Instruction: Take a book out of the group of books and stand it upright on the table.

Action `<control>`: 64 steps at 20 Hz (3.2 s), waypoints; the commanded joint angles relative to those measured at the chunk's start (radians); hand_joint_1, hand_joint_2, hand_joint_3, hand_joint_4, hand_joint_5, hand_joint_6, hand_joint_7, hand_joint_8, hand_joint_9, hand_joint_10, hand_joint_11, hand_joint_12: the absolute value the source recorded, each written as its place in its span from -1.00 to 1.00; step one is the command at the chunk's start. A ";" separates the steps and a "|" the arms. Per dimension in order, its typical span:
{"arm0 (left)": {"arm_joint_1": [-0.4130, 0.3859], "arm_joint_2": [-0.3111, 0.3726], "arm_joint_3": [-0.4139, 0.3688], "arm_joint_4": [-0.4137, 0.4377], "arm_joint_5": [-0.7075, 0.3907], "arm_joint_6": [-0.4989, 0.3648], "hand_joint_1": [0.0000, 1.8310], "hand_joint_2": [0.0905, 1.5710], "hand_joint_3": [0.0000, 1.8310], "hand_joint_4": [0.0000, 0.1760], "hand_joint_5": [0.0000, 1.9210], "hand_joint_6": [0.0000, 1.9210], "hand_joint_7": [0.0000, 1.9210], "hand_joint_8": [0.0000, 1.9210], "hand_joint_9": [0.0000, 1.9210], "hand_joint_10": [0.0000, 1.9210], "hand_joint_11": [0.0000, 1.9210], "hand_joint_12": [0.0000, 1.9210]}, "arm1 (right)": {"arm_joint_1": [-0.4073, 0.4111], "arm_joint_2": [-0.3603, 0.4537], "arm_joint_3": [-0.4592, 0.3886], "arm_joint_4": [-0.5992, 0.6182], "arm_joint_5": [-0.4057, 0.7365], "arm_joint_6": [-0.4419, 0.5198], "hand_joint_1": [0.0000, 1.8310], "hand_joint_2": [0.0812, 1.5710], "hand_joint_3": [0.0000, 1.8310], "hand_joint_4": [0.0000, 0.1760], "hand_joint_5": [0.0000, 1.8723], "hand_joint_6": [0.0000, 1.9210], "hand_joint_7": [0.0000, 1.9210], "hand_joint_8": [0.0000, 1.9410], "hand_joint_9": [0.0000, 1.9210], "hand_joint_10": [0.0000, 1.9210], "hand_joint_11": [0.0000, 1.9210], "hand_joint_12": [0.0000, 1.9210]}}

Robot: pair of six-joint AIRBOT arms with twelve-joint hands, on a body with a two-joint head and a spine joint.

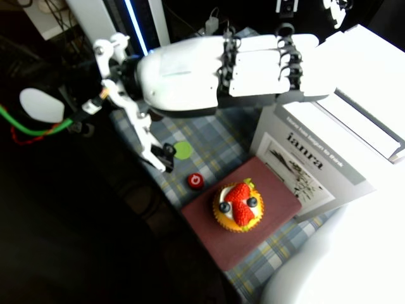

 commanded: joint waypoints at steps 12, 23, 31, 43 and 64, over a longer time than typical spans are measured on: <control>-0.002 -0.003 0.002 0.007 -0.127 -0.030 -0.36 0.71 -1.00 -0.42 -0.62 -1.00 -0.59 -1.00 -0.69 -1.00 -1.00 -0.21 | 0.020 0.012 -0.008 -0.030 -0.011 -0.009 -1.00 0.30 -1.00 1.00 -0.87 -0.99 -1.00 -1.00 -1.00 -1.00 -1.00 -1.00; 0.026 0.000 -0.012 -0.001 -0.145 -0.039 -0.36 0.72 -1.00 -0.15 -0.58 -1.00 -0.60 -0.99 -0.70 -0.99 -1.00 -0.23 | 0.004 0.073 -0.120 -0.106 -0.014 -0.009 -1.00 0.29 -1.00 1.00 -0.79 -0.98 -1.00 -1.00 -1.00 -1.00 -1.00 -1.00; 0.071 0.002 -0.023 -0.019 -0.174 -0.064 -0.37 0.72 -1.00 -0.20 -0.57 -1.00 -0.56 -1.00 -0.65 -0.99 -1.00 -0.19 | -0.087 0.145 -0.207 -0.114 0.057 -0.009 -1.00 0.39 -0.99 1.00 -0.72 -0.99 -1.00 -1.00 -1.00 -1.00 -1.00 -1.00; 0.179 0.000 -0.046 -0.097 -0.278 -0.113 -0.36 0.72 -1.00 -0.43 -0.57 -1.00 -0.56 -1.00 -0.66 -1.00 -1.00 -0.23 | -0.268 0.243 -0.350 -0.118 0.267 -0.009 -0.73 0.59 -1.00 1.00 -0.39 -0.99 -1.00 -1.00 -1.00 -1.00 -1.00 -1.00; 0.035 -0.010 0.037 0.000 -0.313 -0.246 -0.66 0.71 -1.00 -1.00 -0.78 -1.00 -0.67 -1.00 -0.73 -1.00 -1.00 -0.57 | -0.466 0.200 -0.286 0.279 0.726 -0.003 -0.57 0.59 -1.00 -0.49 -0.57 -1.00 -0.59 -1.00 -0.64 -0.99 -0.99 -0.34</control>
